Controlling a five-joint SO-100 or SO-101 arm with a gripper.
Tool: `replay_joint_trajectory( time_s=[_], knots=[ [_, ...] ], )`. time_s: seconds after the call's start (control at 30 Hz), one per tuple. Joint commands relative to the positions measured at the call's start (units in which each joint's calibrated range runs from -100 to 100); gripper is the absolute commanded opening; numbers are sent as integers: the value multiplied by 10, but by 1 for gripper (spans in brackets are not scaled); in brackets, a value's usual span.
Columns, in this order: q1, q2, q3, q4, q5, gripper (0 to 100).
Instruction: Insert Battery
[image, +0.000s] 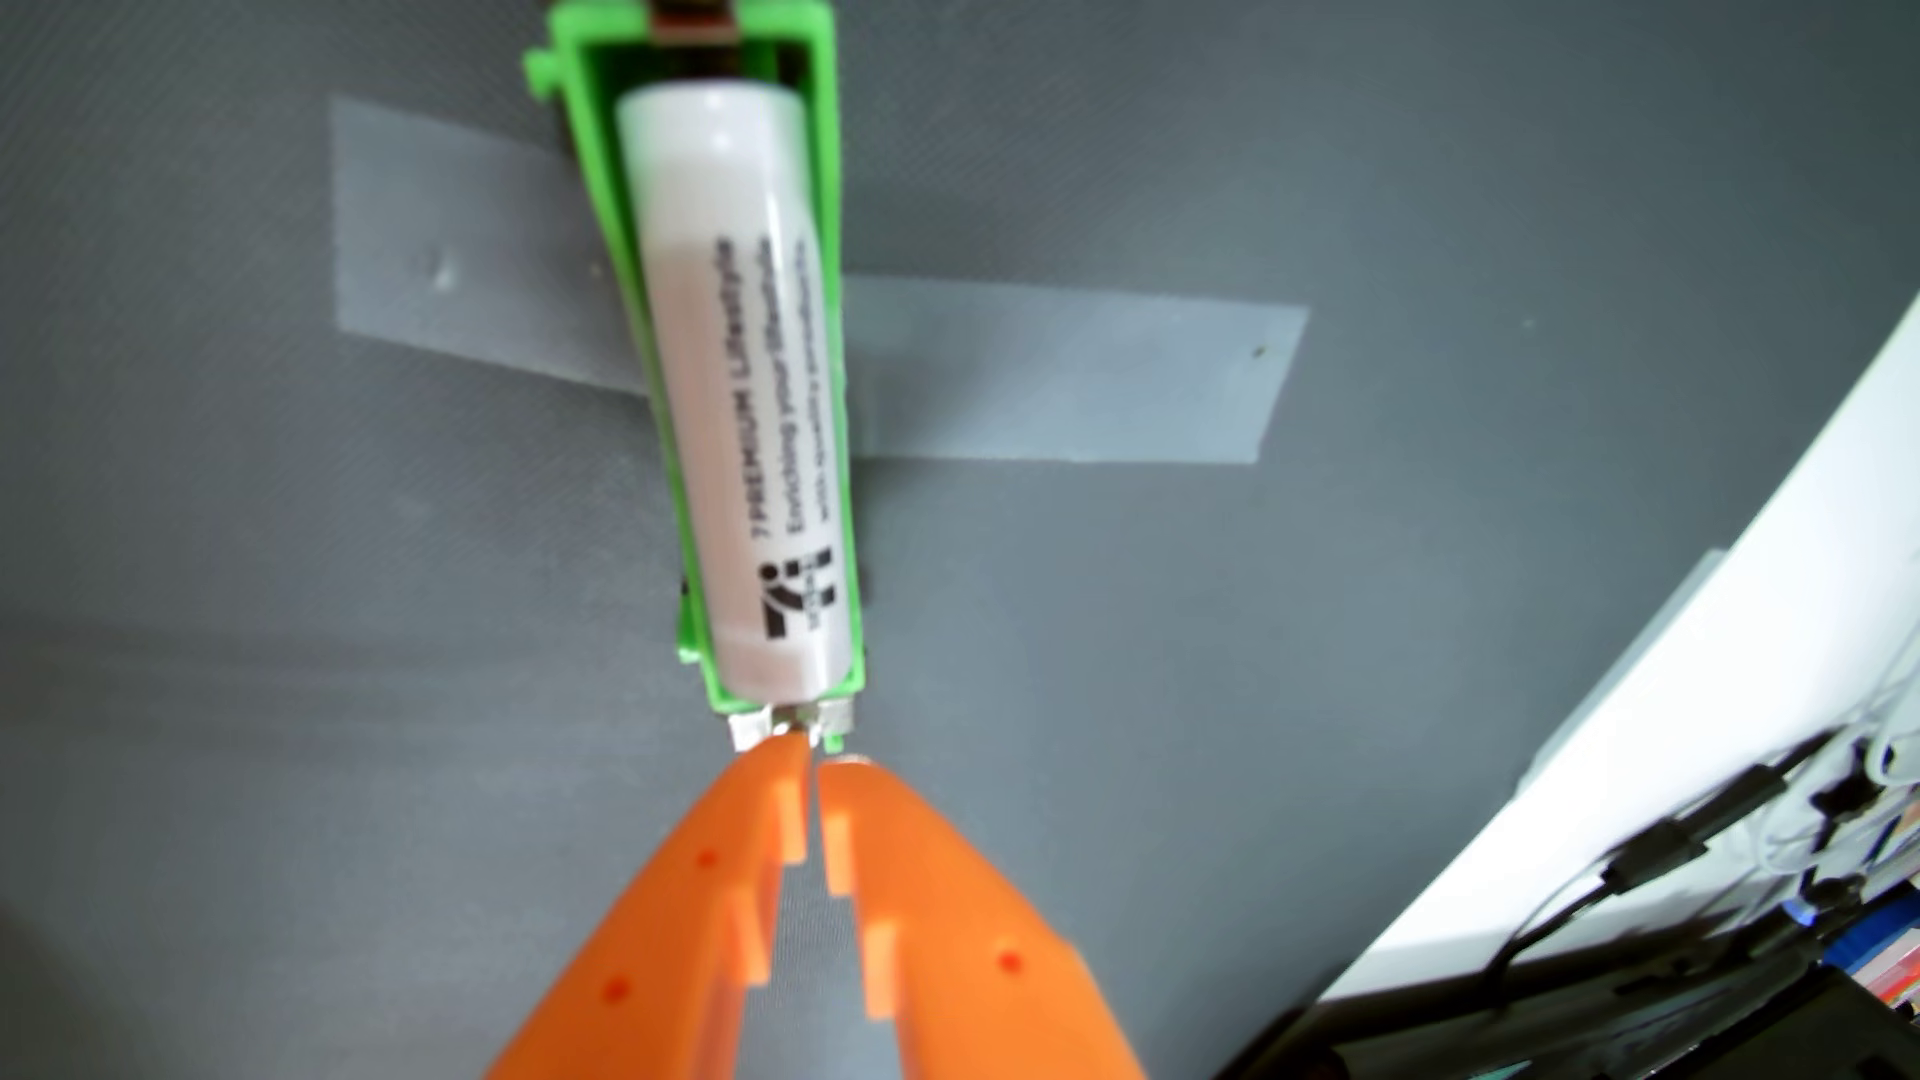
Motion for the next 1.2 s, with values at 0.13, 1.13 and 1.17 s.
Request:
replay_joint_trajectory(
  time_s=[0.13,1.13,1.17],
  knots=[
    [-3,-20,-8,-4,-1,1],
    [-48,-14,-23,-4,-2,1],
    [-48,-14,-20,-4,-3,1]
  ],
)
